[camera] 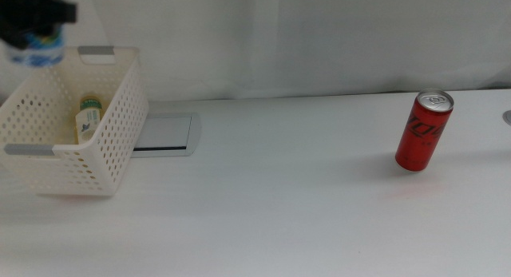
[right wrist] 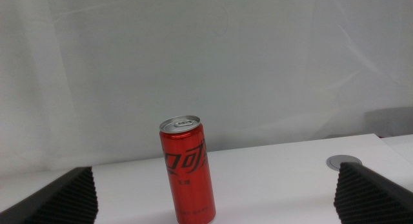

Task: Use arms to grab the bottles and put them into the dustbin to the left of the table.

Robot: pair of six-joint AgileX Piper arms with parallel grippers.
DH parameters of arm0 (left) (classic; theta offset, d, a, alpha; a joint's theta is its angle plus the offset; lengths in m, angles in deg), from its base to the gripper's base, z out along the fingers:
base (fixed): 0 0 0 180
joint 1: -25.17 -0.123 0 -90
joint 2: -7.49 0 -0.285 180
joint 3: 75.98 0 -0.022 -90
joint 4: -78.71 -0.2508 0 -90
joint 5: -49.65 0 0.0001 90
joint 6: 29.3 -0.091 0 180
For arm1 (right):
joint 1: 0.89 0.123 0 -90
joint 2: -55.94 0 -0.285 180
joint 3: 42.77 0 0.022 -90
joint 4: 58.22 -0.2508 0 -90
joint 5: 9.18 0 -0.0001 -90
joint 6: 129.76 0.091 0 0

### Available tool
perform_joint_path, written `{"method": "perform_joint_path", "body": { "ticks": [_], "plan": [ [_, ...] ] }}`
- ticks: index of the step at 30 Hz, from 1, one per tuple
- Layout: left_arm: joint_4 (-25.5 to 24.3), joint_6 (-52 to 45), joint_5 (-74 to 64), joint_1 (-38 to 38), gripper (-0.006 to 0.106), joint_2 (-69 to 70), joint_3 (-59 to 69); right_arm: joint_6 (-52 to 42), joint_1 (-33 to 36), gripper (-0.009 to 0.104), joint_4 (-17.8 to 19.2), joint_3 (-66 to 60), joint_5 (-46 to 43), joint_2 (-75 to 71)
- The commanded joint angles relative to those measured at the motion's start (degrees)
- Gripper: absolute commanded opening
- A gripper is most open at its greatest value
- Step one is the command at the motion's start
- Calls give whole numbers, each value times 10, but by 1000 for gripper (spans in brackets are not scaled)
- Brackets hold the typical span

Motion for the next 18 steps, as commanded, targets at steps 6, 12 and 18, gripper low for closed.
{"method": "perform_joint_path", "body": {
  "ticks": [6, 12, 18],
  "plan": [
    [-86, 107, -74, -7, -3, -4, -12, -3, -3, 103, 4, -22, -13, -18],
    [-142, 168, -105, -7, -3, -34, -12, -3, -3, 103, 4, -22, -13, -18],
    [-144, 180, -74, -7, -3, -81, -12, -3, -3, 103, 4, -22, -13, -18]
  ]
}}
